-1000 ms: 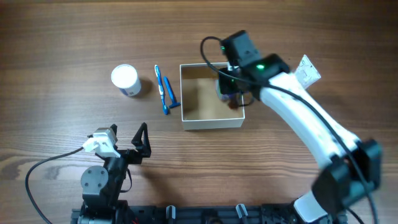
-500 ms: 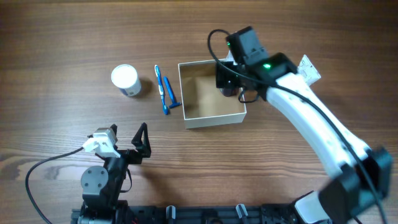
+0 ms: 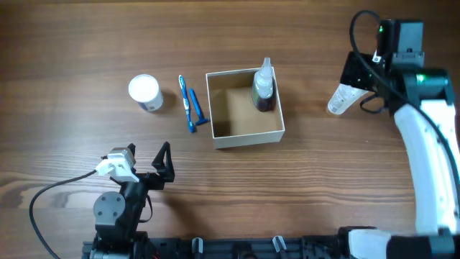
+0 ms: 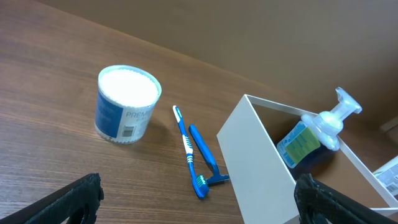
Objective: Pack container
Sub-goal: 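Grasp the white conditioner tube with the right gripper and stand it in the box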
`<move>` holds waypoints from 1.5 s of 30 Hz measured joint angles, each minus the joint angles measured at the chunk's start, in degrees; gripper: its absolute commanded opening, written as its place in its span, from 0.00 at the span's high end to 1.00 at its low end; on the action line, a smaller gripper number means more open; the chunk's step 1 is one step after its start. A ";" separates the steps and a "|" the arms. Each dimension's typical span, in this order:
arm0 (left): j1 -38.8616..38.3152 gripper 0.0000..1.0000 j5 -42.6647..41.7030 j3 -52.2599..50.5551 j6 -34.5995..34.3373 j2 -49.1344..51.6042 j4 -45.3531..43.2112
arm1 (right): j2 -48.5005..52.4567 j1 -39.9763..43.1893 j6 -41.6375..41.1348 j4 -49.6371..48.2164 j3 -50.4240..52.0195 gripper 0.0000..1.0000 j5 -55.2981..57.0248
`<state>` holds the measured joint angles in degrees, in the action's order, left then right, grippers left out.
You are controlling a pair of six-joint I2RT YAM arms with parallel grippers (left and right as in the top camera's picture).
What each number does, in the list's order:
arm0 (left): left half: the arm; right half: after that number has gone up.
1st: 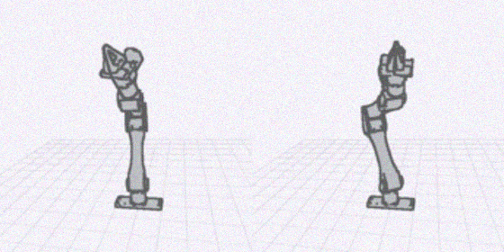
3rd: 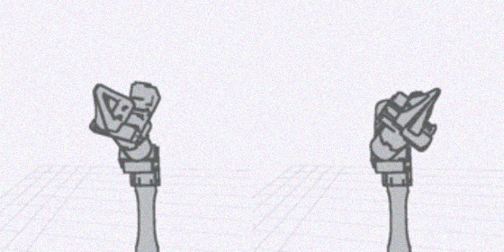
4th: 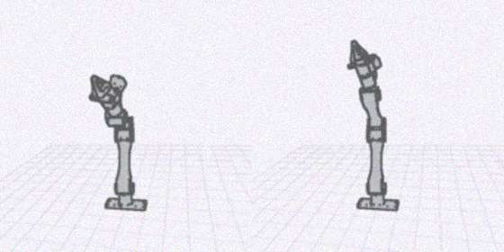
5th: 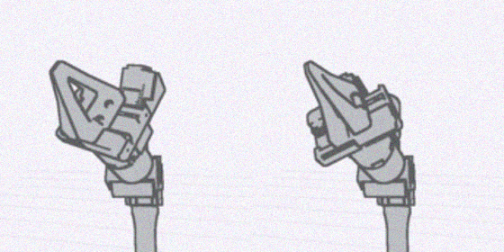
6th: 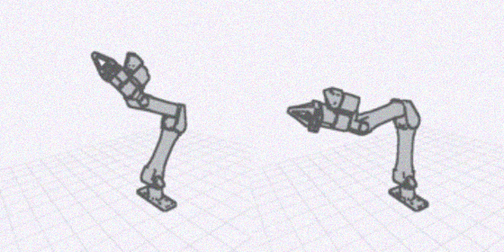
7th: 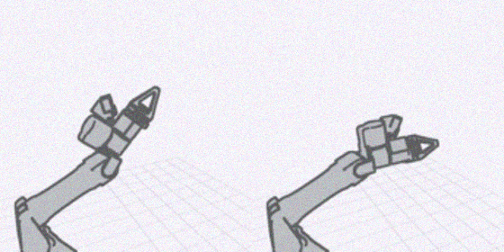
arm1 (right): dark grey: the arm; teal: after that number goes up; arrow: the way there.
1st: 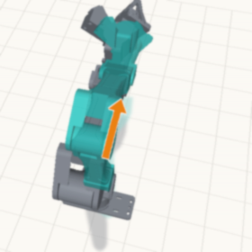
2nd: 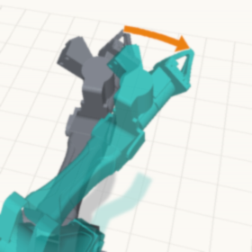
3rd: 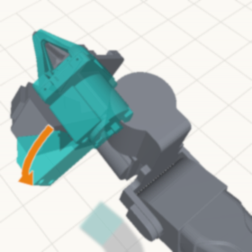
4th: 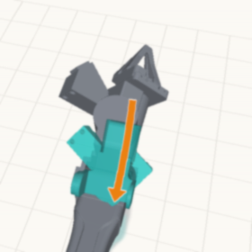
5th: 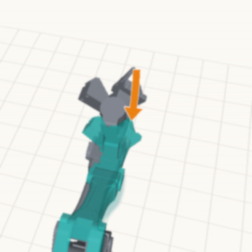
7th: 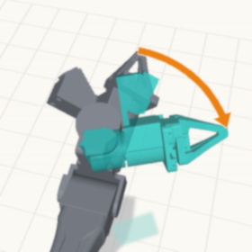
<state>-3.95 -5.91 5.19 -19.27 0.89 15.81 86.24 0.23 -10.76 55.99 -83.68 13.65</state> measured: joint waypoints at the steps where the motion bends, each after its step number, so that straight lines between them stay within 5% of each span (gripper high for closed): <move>1: 0.00 0.00 0.00 0.00 0.00 0.00 0.00 | 2.08 0.96 0.09 0.42 0.00 0.41 -0.48; 6: 0.00 0.00 0.00 0.00 0.00 0.00 0.00 | 8.72 2.34 1.66 1.92 0.02 0.88 -5.51; 11: 0.00 0.00 0.00 0.00 0.00 0.00 0.00 | 8.57 2.34 1.66 1.92 0.02 0.96 -7.23; 19: 0.00 0.00 0.00 0.00 0.00 0.00 0.00 | -8.28 0.48 1.64 2.99 0.42 0.96 -11.56; 26: 0.00 0.00 0.00 0.00 0.00 0.00 0.02 | -26.71 -11.96 0.44 5.60 0.39 0.96 -16.31; 32: 0.00 0.00 0.00 0.00 0.00 0.00 0.00 | -21.40 -19.76 -0.46 7.04 0.39 0.95 -21.51; 45: 0.00 0.00 0.00 0.00 0.00 0.00 0.00 | 3.19 -21.38 -0.74 -0.96 0.39 0.96 -16.13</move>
<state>-3.95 -5.91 5.19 -19.27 0.89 15.81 89.43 -21.15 -11.51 55.02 -83.29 -2.48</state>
